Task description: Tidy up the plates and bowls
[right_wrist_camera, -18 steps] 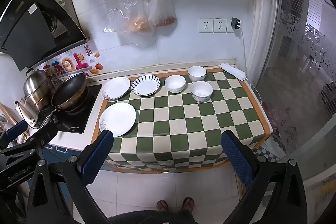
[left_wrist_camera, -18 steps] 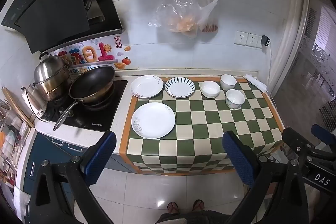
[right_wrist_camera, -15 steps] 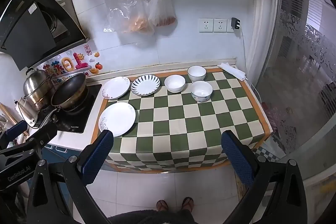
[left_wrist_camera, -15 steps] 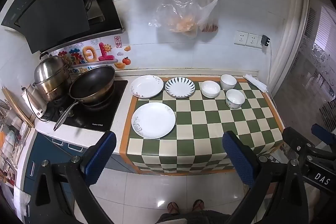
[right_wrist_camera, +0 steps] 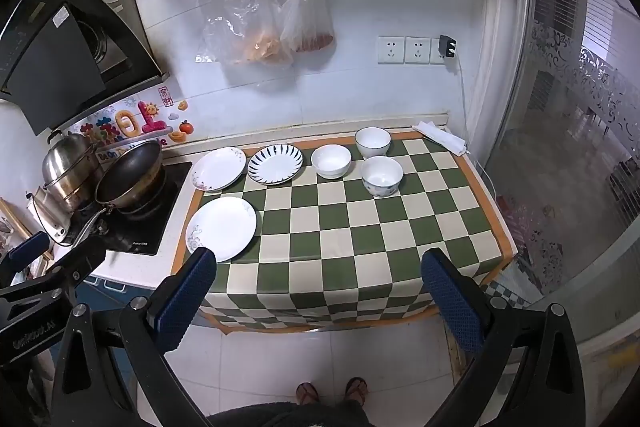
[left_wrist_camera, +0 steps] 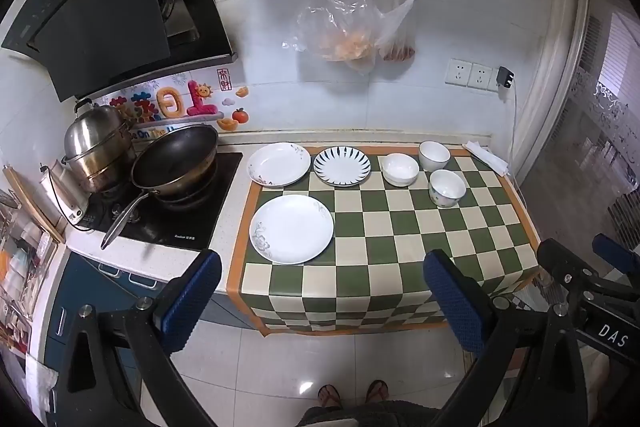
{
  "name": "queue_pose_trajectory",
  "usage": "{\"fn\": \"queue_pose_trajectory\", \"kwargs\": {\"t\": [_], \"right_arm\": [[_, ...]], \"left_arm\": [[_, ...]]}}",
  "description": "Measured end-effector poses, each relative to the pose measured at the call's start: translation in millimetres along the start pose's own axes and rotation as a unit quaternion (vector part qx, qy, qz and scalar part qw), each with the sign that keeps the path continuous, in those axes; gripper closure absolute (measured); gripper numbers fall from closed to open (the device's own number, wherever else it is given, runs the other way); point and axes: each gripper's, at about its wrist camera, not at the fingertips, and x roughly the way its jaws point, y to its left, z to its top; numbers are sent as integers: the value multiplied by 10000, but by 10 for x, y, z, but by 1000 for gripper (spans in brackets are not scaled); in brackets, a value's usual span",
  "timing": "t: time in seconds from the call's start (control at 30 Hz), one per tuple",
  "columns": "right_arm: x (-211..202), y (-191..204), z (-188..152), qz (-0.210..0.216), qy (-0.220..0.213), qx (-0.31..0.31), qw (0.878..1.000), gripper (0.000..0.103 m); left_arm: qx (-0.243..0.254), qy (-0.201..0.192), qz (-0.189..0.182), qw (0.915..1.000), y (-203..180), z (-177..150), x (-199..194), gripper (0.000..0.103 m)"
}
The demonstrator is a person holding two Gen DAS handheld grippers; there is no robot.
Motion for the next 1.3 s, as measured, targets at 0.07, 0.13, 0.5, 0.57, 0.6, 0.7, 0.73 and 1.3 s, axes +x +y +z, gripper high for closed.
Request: {"fn": "queue_pose_trajectory", "kwargs": {"t": [0.07, 0.13, 0.5, 0.57, 0.6, 0.7, 0.73, 1.3], "right_arm": [[-4, -16, -16, 4, -2, 3, 10000, 0], [-6, -10, -18, -2, -4, 7, 10000, 0], [15, -26, -5, -4, -2, -1, 10000, 0], [15, -32, 12, -4, -9, -4, 10000, 0], [22, -40, 14, -6, -12, -6, 10000, 0], [21, -34, 13, -4, -14, -3, 10000, 0], [30, -43, 15, 4, -12, -2, 10000, 0], [-21, -12, 93, 15, -50, 10, 10000, 0]], "left_arm": [[2, 0, -4, 10000, -1, -6, -9, 0], [9, -1, 0, 10000, 1, -3, -6, 0], [16, -7, 1, 10000, -17, 35, 24, 0], [16, -11, 4, 10000, -15, 37, 28, 0], [11, -14, 0, 10000, -15, 28, 21, 0], [18, -31, 10, 10000, -49, 33, 20, 0], [19, -31, 12, 10000, -53, 42, 35, 0], [16, -49, 4, 10000, -41, 32, 17, 0]]}}
